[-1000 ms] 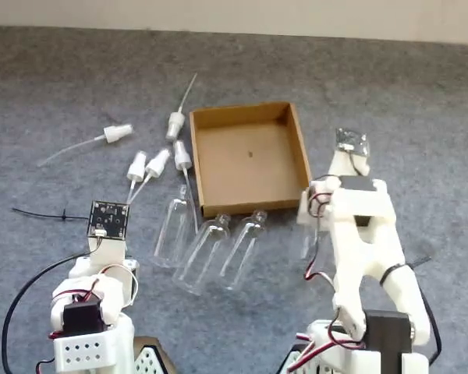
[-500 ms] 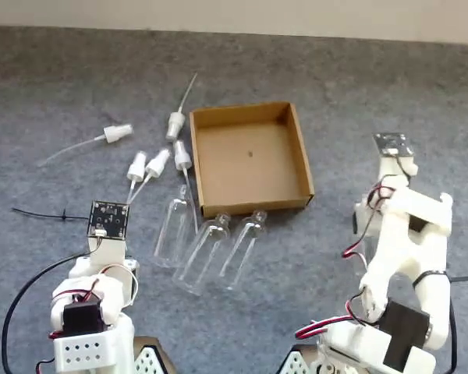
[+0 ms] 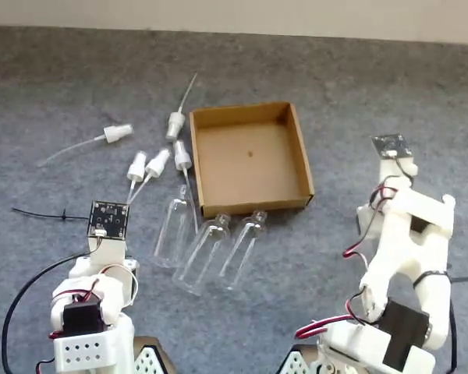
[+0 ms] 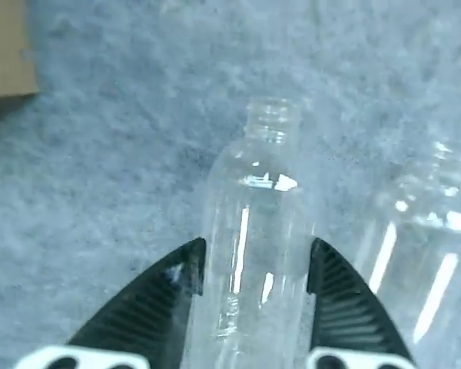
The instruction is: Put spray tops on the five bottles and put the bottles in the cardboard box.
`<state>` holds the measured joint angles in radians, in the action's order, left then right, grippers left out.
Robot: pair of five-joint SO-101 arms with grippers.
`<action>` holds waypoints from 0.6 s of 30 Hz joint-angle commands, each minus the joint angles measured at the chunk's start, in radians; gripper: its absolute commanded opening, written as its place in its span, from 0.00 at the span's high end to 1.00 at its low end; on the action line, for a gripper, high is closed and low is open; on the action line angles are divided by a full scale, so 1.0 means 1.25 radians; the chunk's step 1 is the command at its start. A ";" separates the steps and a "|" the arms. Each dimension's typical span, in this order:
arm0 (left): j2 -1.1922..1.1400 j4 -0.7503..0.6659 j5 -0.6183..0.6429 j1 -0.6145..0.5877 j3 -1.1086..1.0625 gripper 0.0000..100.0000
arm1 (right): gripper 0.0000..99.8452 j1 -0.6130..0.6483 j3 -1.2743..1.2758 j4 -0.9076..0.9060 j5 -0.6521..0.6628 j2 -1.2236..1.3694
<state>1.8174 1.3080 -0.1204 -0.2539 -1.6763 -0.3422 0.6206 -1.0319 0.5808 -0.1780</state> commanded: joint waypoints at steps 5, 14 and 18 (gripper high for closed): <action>0.009 0.009 0.006 -0.007 -0.015 0.88 | 0.83 0.218 0.033 -0.120 -0.090 -0.012; 0.009 0.009 0.006 -0.007 -0.015 0.88 | 0.83 0.438 0.034 -0.161 -0.237 -0.012; 0.009 0.009 0.006 -0.007 -0.015 0.88 | 0.83 0.500 0.034 -0.158 -0.287 -0.012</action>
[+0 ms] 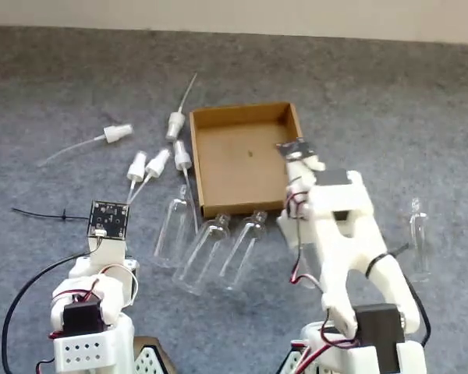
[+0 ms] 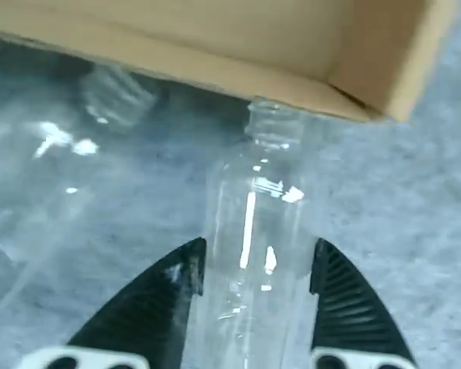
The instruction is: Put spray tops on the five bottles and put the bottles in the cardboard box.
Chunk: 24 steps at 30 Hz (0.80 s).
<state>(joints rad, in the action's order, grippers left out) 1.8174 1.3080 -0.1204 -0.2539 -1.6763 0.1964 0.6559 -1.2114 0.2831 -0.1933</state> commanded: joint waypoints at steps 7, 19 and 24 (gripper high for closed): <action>0.009 0.009 0.006 -0.007 -0.015 0.88 | 0.80 0.088 0.004 -0.020 -0.063 0.001; 0.009 0.009 0.006 -0.007 -0.015 0.88 | 0.65 0.063 0.002 -0.051 -0.038 -0.128; 0.009 0.009 0.006 -0.007 -0.015 0.88 | 0.65 -0.040 -0.069 -0.164 0.058 -0.300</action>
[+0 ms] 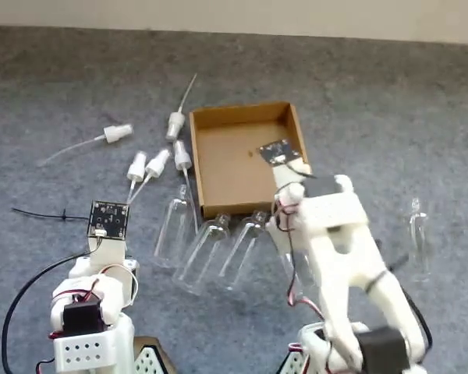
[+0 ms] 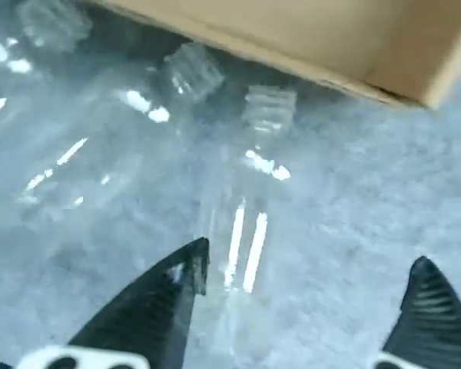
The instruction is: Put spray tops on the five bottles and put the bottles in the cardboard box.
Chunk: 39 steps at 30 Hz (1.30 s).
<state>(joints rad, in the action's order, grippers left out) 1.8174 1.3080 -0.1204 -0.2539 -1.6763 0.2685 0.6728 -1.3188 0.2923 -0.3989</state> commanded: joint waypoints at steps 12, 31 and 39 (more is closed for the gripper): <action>0.009 0.009 0.006 -0.007 -0.015 0.88 | 0.65 -0.558 -0.455 -0.056 0.217 0.277; 0.009 0.009 0.006 -0.007 -0.015 0.88 | 0.66 -0.619 -0.905 -0.206 0.301 0.795; 0.009 0.009 0.006 -0.007 -0.015 0.88 | 0.77 -0.619 -0.906 -0.206 0.296 0.812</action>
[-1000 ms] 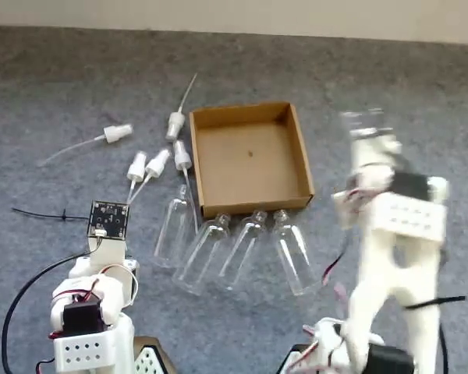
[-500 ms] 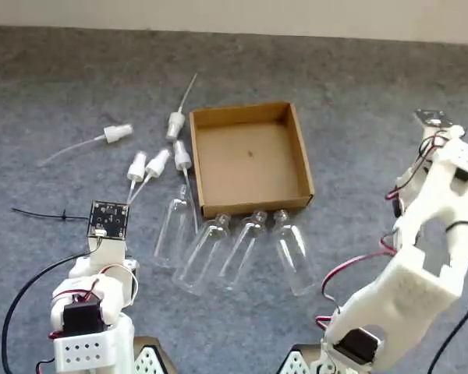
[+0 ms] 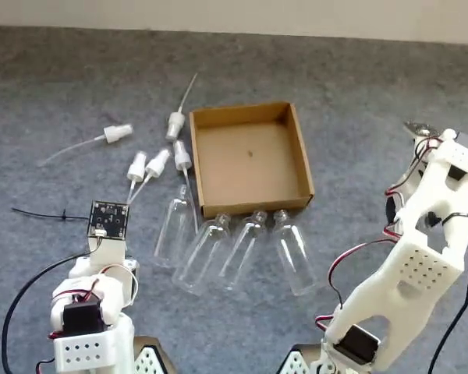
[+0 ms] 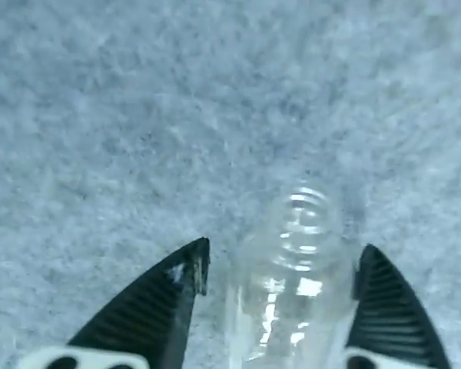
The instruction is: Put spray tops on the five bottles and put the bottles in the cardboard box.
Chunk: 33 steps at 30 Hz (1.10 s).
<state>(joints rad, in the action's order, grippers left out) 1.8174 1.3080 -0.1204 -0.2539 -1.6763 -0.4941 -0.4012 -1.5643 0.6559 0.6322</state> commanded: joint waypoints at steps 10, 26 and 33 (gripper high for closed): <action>0.009 0.009 0.006 -0.007 -0.015 0.88 | 0.96 -0.001 -0.105 -0.066 -0.031 -0.019; 0.009 -0.151 -0.338 -0.080 0.006 0.88 | 1.00 0.118 -0.316 -0.161 -0.174 -0.154; -0.012 -0.095 -0.394 -0.182 0.236 0.88 | 1.00 0.211 -0.036 -0.144 -0.168 -0.409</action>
<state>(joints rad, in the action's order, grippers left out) 1.8174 1.1469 -0.5593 -0.4304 -1.5704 -0.3038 -0.5900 -1.7438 0.4488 0.3422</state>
